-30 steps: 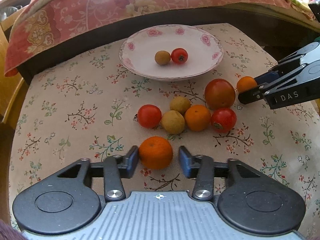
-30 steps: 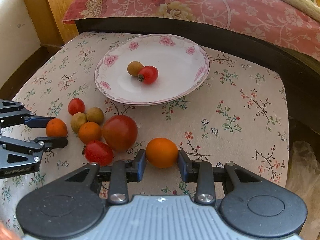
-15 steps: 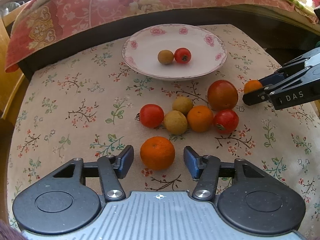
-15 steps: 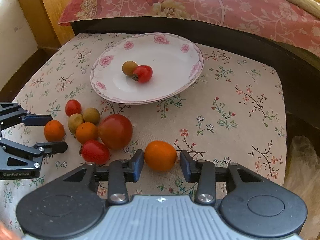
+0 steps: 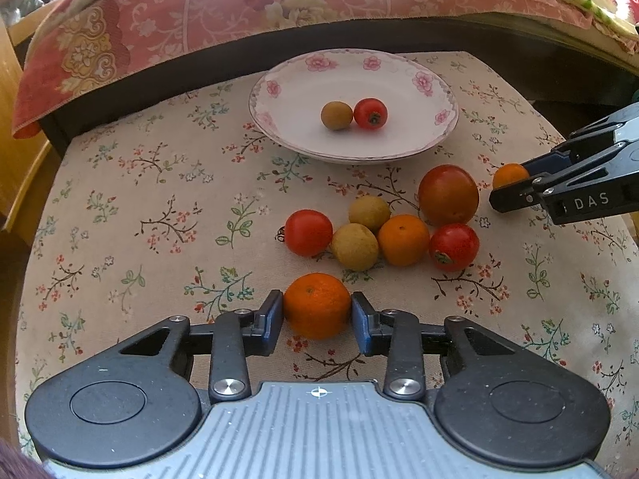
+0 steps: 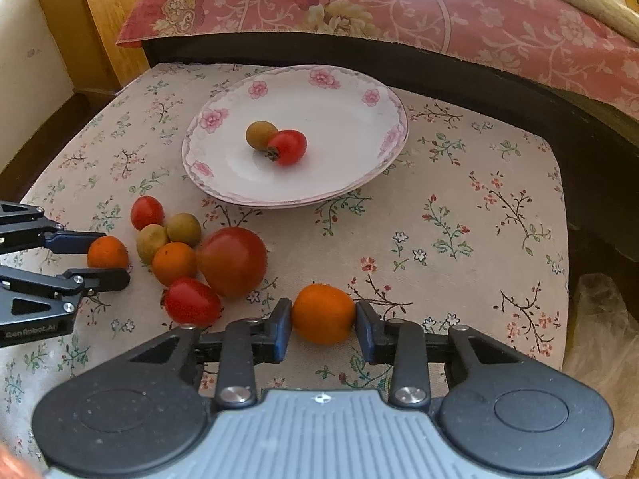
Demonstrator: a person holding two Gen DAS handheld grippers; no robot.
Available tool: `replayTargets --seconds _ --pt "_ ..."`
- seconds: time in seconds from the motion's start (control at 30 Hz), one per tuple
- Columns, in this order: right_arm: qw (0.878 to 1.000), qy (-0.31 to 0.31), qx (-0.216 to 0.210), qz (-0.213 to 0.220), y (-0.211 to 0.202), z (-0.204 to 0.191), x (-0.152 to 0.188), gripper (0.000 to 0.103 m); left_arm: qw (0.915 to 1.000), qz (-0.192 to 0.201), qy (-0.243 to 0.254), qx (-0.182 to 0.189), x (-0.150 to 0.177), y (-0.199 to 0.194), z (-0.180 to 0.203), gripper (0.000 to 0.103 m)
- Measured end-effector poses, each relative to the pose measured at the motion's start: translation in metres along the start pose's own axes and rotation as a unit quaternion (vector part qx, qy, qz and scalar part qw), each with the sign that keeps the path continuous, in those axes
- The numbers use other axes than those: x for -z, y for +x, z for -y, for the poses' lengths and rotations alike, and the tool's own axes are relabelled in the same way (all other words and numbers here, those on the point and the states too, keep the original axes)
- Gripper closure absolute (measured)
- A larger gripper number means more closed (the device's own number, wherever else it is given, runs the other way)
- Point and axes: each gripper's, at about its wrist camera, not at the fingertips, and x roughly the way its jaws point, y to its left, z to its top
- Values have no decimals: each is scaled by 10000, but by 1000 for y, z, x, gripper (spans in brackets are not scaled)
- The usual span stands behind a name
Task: Organize fruits
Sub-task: 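Carry both tangerines onto the white plate and open both tools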
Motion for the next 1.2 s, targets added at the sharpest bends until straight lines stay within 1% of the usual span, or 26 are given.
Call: replayTargets --seconds 0.4,0.67,1.2 --pt "9996 118 -41 242 -10 1 -10 66 9998 215 10 26 -9 -10 0 59" --pt "9989 169 -39 439 -16 -2 -22 66 9988 478 23 27 -26 -15 4 59" --pt "9975 297 -129 626 -10 -5 -41 66 9977 680 -65 48 -59 -8 11 59"
